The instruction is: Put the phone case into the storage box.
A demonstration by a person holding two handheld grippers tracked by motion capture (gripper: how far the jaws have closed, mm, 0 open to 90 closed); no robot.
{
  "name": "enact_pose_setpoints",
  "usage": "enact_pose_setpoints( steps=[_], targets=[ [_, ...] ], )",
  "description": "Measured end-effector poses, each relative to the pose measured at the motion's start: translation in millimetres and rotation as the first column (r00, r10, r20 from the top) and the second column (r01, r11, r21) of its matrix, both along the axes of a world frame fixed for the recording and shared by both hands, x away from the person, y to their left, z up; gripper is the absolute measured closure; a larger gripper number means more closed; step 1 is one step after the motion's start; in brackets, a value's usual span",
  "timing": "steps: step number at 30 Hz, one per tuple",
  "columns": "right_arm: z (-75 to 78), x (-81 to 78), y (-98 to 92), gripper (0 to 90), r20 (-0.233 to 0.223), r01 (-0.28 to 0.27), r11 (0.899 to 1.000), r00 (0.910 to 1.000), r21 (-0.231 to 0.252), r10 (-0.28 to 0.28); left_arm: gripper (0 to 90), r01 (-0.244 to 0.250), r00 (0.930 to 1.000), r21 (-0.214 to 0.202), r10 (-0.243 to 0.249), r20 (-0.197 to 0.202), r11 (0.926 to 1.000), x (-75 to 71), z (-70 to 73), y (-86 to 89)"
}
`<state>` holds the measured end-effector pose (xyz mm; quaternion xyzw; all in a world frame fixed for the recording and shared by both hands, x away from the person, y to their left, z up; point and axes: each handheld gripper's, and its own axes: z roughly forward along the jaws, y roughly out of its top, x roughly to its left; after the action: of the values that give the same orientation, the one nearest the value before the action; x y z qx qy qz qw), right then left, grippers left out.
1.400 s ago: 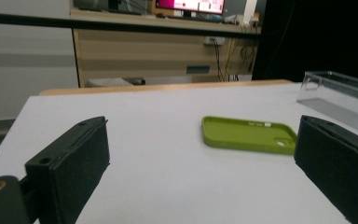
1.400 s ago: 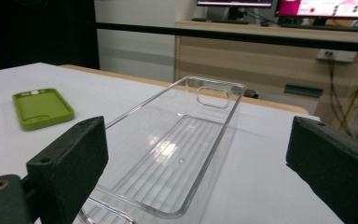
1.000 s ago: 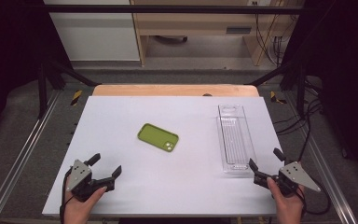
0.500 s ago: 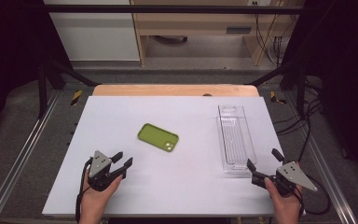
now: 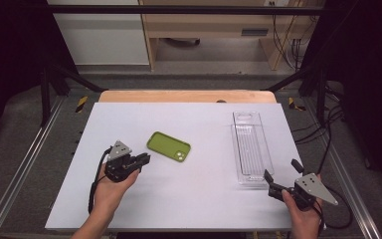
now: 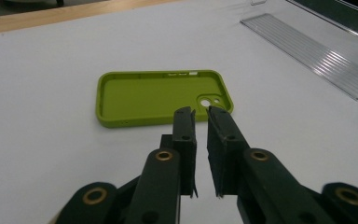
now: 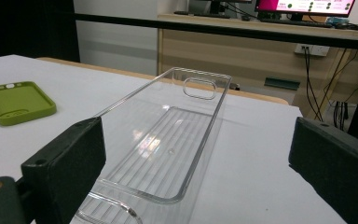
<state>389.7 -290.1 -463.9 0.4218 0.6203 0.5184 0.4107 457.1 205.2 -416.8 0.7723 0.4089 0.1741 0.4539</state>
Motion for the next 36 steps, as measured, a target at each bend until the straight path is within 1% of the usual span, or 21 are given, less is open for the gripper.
enact_pose_setpoints(
  steps=[2,3,4,5,7,8,10,11,16,17,20,21,22,23,24,25,26,27,29,30,36],
  targets=[
    [-0.1,0.0,-0.4,4.4,0.001,0.003,1.000,1.0000,0.000,-0.003,83.7,0.009,0.9998,-0.002,-0.009,-0.020,1.0000,4.8,-0.2,-3.9],
    [-0.2,0.1,-0.8,4.4,0.000,0.003,1.000,1.0000,-0.001,-0.003,84.5,0.009,0.9998,-0.002,-0.009,-0.020,1.0000,4.8,-0.2,-3.9],
    [-0.2,0.1,-0.9,4.4,-0.002,0.003,1.000,1.0000,0.007,-0.003,85.5,0.016,0.9995,0.026,-0.016,-0.026,0.9995,12.7,1.1,-7.4],
    [-0.4,0.3,-1.1,4.4,-0.005,0.003,1.000,1.0000,0.014,-0.003,87.1,0.016,0.9995,0.034,-0.015,-0.027,0.9993,16.4,1.8,-8.6],
    [-0.9,1.0,-1.2,4.6,-0.003,0.003,1.000,1.0000,0.010,-0.003,88.9,0.019,0.9990,0.044,-0.017,-0.041,0.9989,24.1,2.2,-11.5],
    [-0.9,1.0,-1.2,4.6,-0.003,0.003,1.000,1.0000,0.010,-0.003,89.6,0.019,0.9990,0.044,-0.017,-0.041,0.9989,24.1,2.2,-11.5],
    [-0.7,1.4,-1.0,4.7,-0.004,0.004,1.000,1.0000,0.008,-0.004,89.8,0.019,0.9984,0.051,-0.017,-0.054,0.9985,30.7,1.9,-14.9],
    [-0.8,1.7,-0.9,4.7,-0.004,0.003,1.000,1.0000,0.008,-0.003,89.8,0.017,0.9983,0.065,-0.013,-0.057,0.9977,38.2,0.5,-20.1],
    [-1.3,1.9,-0.3,4.7,-0.008,0.000,1.000,1.0000,0.000,0.000,89.8,0.011,0.9976,0.068,-0.007,-0.069,0.9976,51.3,-6.7,-34.1],
    [-1.1,1.8,-0.3,4.7,-0.006,0.001,1.000,1.0000,-0.001,-0.001,89.9,0.015,0.9974,0.076,-0.010,-0.072,0.9970,53.3,-8.8,-37.8],
    [-1.1,1.8,-0.3,4.7,-0.007,0.000,1.000,1.0000,-0.002,0.000,89.9,0.022,0.9954,0.063,-0.016,-0.094,0.9978,59.3,-14.7,-48.0],
    [-1.1,1.8,-0.3,4.7,-0.007,0.000,1.000,1.0000,-0.002,0.000,89.9,0.022,0.9954,0.063,-0.016,-0.094,0.9978,59.3,-14.7,-48.0],
    [-1.2,2.0,-0.4,4.7,-0.010,-0.003,1.000,0.9999,-0.002,0.003,89.9,0.020,0.9949,0.064,-0.013,-0.100,0.9978,61.4,-16.6,-51.7],
    [-1.3,2.2,-0.4,4.7,-0.010,-0.006,1.000,0.9999,0.001,0.006,89.9,0.021,0.9930,0.064,-0.013,-0.117,0.9977,65.2,-20.8,-58.4],
    [-1.3,2.4,-0.4,4.8,-0.011,-0.009,1.000,0.9999,0.005,0.009,89.9,0.021,0.9930,0.064,-0.013,-0.117,0.9977,65.2,-20.8,-58.4],
    [-1.3,2.5,-0.3,4.8,-0.012,-0.010,1.000,0.9999,0.004,0.010,89.9,0.022,0.9921,0.065,-0.014,-0.125,0.9976,67.1,-23.3,-62.1],
    [-1.3,2.4,0.0,4.8,-0.012,-0.012,1.000,0.9999,0.001,0.012,89.9,0.032,0.9907,0.075,-0.022,-0.134,0.9966,70.7,-28.6,-69.8],
    [-1.1,2.4,0.1,4.8,-0.012,-0.012,1.000,0.9999,-0.005,0.012,89.9,0.039,0.9897,0.079,-0.027,-0.141,0.9961,71.9,-31.1,-72.7],
    [-1.0,2.3,0.6,4.8,-0.012,-0.012,1.000,0.9999,-0.006,0.012,89.9,0.041,0.9889,0.081,-0.029,-0.146,0.9959,72.9,-33.6,-75.2],
    [-1.0,2.5,1.1,4.9,-0.010,-0.013,1.000,0.9999,-0.022,0.013,89.9,0.048,0.9874,0.092,-0.034,-0.155,0.9946,74.9,-37.8,-79.7],
    [-1.5,3.3,1.6,4.9,-0.020,-0.014,1.000,0.9997,-0.023,0.014,89.9,0.061,0.9844,0.107,-0.042,-0.171,0.9924,80.7,-45.0,-88.5]
  ],
)
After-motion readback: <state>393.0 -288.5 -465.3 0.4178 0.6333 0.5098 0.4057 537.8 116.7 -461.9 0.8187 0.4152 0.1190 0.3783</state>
